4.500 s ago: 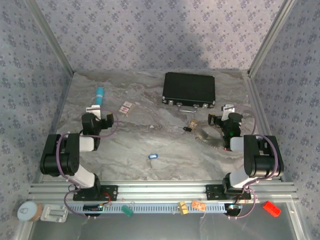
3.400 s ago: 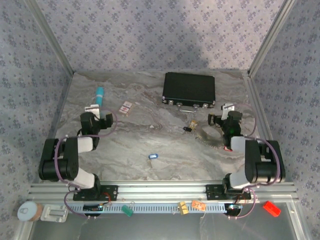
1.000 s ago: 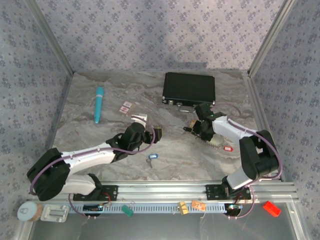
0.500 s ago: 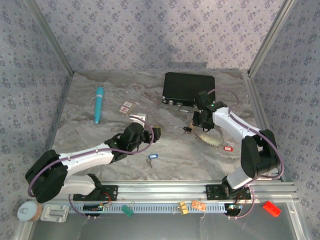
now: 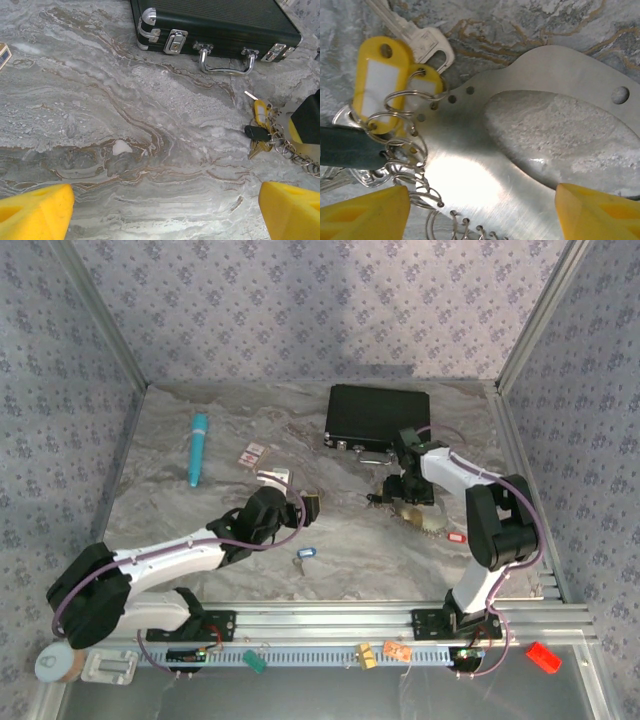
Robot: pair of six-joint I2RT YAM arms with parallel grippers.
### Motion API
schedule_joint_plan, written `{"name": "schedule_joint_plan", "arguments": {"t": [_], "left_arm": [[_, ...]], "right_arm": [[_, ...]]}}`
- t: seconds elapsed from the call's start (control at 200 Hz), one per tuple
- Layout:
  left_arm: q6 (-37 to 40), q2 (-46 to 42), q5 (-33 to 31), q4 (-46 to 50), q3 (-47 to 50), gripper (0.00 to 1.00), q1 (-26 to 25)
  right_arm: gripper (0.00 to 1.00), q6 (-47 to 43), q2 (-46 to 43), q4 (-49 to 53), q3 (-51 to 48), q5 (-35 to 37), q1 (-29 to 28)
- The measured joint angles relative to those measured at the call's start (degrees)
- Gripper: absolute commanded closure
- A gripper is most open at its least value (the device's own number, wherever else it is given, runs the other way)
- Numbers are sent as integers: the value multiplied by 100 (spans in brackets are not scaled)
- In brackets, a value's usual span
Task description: Put the keys on the keyring
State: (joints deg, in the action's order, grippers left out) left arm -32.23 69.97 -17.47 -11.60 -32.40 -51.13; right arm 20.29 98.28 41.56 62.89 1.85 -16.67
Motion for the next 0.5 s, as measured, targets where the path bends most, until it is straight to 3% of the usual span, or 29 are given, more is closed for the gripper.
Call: {"name": "schedule_joint_plan", "arguments": {"t": [0.295,0.5], "left_arm": [[0,-20,-15,-4,20,6,0],[0,-20,-15,-2,20,5,0]], "right_arm": [[17,-310,170,-243,-164,-466,190],[18,-389,175,-238,-175,-741,-52]]}}
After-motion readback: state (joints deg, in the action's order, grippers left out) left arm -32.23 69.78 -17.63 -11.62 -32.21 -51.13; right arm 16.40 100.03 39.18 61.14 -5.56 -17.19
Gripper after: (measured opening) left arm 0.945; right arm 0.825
